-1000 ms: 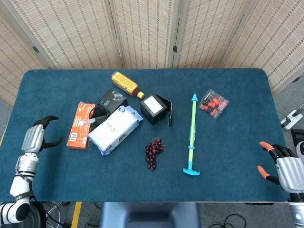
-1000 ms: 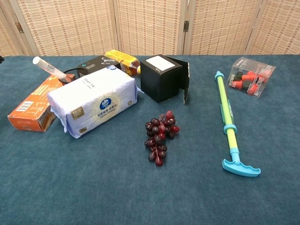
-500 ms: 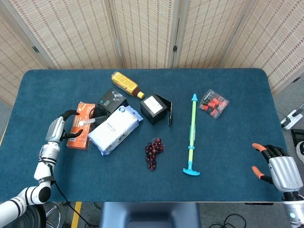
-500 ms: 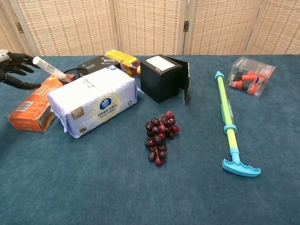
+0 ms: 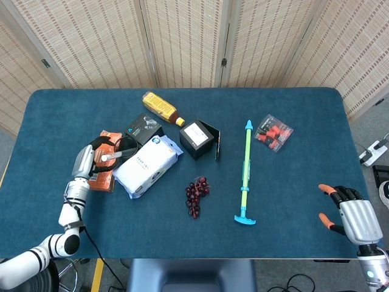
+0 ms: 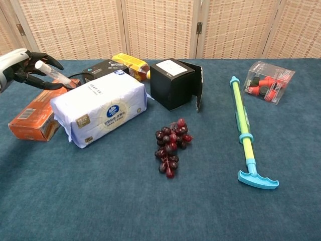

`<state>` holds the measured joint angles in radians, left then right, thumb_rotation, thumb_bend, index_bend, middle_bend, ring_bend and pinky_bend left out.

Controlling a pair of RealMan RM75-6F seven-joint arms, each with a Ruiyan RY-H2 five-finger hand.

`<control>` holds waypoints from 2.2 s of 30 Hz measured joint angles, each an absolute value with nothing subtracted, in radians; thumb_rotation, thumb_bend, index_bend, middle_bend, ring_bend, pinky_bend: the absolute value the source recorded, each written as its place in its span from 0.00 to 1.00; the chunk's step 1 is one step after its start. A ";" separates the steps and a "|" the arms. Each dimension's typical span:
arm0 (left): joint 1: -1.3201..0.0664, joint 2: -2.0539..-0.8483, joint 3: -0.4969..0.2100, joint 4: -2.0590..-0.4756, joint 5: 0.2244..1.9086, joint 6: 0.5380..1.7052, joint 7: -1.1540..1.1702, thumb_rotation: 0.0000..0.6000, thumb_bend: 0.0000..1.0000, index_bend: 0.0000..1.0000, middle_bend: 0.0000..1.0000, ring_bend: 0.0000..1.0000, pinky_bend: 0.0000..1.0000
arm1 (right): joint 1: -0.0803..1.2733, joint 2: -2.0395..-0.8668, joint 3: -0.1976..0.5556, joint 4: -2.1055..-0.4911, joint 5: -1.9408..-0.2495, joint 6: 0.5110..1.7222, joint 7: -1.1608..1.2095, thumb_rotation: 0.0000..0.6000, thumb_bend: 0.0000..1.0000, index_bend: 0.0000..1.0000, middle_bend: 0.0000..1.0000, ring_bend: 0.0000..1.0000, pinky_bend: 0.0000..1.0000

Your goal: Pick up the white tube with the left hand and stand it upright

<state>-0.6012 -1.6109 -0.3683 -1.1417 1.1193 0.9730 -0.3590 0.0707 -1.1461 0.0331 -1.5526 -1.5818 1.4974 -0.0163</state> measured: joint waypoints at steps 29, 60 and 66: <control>-0.611 -1.637 -0.374 -1.106 1.079 0.963 -0.358 1.00 0.36 0.53 0.31 0.24 0.20 | 0.074 -1.141 0.035 -1.564 -1.565 1.490 -0.012 1.00 0.18 0.25 0.36 0.26 0.30; -0.618 -1.657 -0.406 -1.100 1.087 0.994 -0.432 1.00 0.50 0.66 0.42 0.31 0.21 | 0.068 -1.142 0.037 -1.551 -1.559 1.502 0.007 1.00 0.18 0.26 0.36 0.26 0.30; -0.614 -1.614 -0.441 -1.167 1.075 0.975 -0.502 1.00 0.50 0.66 0.43 0.32 0.21 | 0.065 -1.143 0.036 -1.542 -1.565 1.511 0.022 1.00 0.18 0.26 0.36 0.26 0.30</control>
<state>-0.6136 -1.6142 -0.4413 -1.1668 1.0749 0.9753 -0.5017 0.0648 -1.1431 0.0359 -1.5417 -1.5647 1.5110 0.0216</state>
